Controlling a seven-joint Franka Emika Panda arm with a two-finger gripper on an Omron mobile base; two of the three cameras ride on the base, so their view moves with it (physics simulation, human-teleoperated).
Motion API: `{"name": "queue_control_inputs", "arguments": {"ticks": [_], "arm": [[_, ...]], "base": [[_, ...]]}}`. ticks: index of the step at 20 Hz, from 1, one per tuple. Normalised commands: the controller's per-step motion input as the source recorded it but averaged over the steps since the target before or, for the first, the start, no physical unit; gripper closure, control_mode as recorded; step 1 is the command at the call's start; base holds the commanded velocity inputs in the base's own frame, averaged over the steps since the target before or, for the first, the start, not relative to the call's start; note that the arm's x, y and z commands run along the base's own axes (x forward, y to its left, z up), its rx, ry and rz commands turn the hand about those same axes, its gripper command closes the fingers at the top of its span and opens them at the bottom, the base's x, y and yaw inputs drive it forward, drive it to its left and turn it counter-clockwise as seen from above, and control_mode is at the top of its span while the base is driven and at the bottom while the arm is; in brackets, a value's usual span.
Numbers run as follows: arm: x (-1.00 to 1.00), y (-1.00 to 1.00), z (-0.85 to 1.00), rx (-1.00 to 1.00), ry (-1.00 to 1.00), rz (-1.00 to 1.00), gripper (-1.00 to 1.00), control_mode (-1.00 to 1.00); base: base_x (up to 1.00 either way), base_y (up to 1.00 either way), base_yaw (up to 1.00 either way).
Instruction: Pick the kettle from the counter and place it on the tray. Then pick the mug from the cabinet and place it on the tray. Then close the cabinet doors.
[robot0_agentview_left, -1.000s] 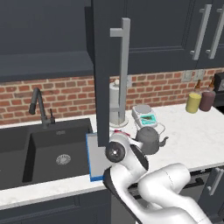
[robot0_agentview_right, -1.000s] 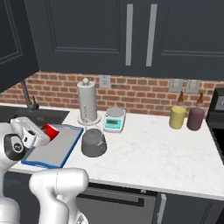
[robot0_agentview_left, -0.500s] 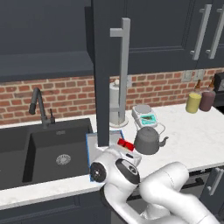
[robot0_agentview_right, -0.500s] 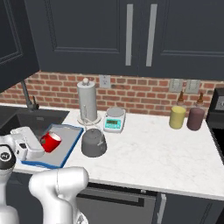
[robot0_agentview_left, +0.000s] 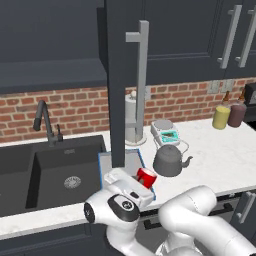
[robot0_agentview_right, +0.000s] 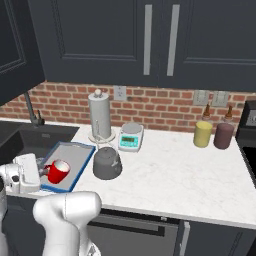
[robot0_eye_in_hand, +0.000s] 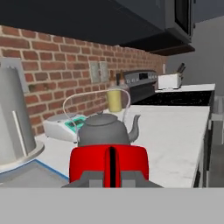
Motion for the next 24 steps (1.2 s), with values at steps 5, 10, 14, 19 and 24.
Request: {"name": "queue_control_inputs", "arguments": {"ticks": [5,10,14,19,24], "arm": [[0.10,0.48,-0.17,-0.15,-0.05,-0.23,1.00,-1.00],[0.25,0.32,-0.19,-0.13,-0.07,-0.12,1.00,-1.00],[0.38,0.17,-0.28,-0.10,-0.07,-0.04,1.00,-1.00],[0.42,0.14,-0.39,-0.07,-0.07,0.00,1.00,-1.00],[0.38,0.15,-0.39,-0.02,-0.04,0.00,1.00,-1.00]], "base": [[0.00,0.00,0.00],[0.00,0.00,0.00],[0.00,0.00,0.00],[0.00,0.00,0.00],[0.00,0.00,0.00]]}}
